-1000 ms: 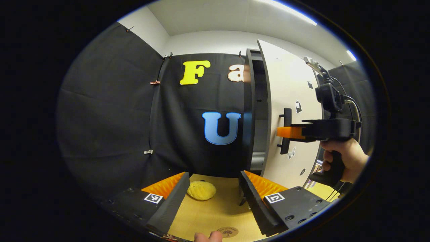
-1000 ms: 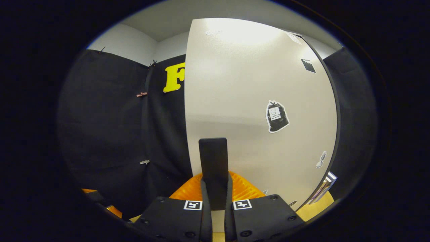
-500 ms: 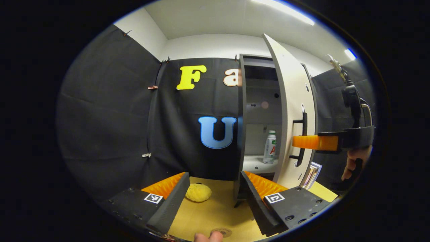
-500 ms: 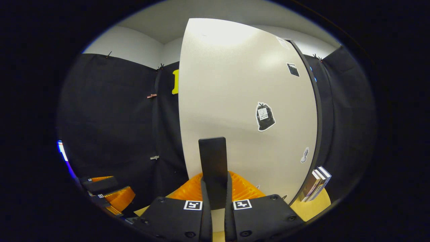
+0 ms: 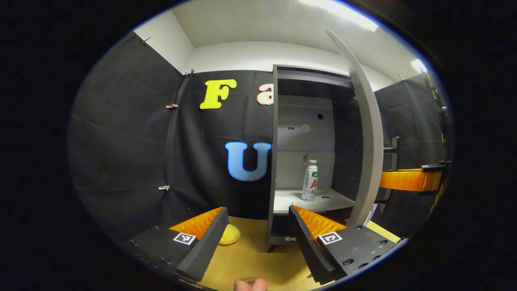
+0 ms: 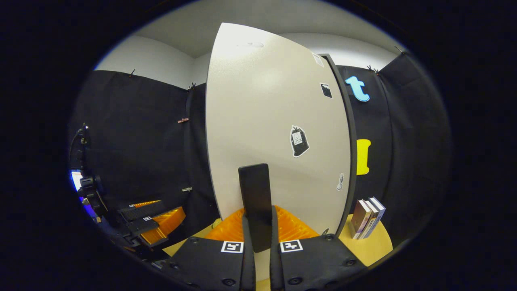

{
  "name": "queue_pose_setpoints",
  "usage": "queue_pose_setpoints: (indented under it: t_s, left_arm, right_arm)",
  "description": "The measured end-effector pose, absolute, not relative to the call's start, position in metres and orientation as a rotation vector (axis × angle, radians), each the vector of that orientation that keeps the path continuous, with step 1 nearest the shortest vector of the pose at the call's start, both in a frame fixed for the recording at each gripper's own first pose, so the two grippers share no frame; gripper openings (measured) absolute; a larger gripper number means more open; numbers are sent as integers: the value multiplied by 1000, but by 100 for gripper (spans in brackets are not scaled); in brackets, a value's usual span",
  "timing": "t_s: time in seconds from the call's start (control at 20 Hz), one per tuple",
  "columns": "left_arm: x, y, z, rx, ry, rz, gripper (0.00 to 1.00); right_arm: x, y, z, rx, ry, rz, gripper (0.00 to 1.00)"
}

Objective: Open the cabinet door with the right hand, grasp the bottle in the cabinet with the left hand and place it on the coaster, then close the cabinet door with the right hand.

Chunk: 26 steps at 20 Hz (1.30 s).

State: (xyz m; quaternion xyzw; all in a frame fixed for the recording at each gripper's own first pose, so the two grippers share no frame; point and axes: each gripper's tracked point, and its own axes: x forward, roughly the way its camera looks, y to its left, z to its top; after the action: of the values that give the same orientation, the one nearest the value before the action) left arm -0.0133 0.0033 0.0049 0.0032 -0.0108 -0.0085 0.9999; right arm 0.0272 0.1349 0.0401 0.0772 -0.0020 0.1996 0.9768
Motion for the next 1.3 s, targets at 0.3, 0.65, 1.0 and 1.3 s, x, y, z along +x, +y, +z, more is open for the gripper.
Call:
queue_pose_setpoints:
  t_s: [0.3,0.65,1.0,1.3]
  left_arm:
    - [-1,-21,10,18,-29,-61,92]
    - [10,-49,10,29,-22,-96,94]
    - [23,-77,12,31,-25,-123,95]
    - [45,-109,13,40,-27,-145,95]
  right_arm:
    - [12,100,38,163,-12,344,18]
    - [-3,51,37,152,-11,244,17]
    - [4,-10,32,124,-17,121,17]
    - [8,-42,27,117,-16,65,11]
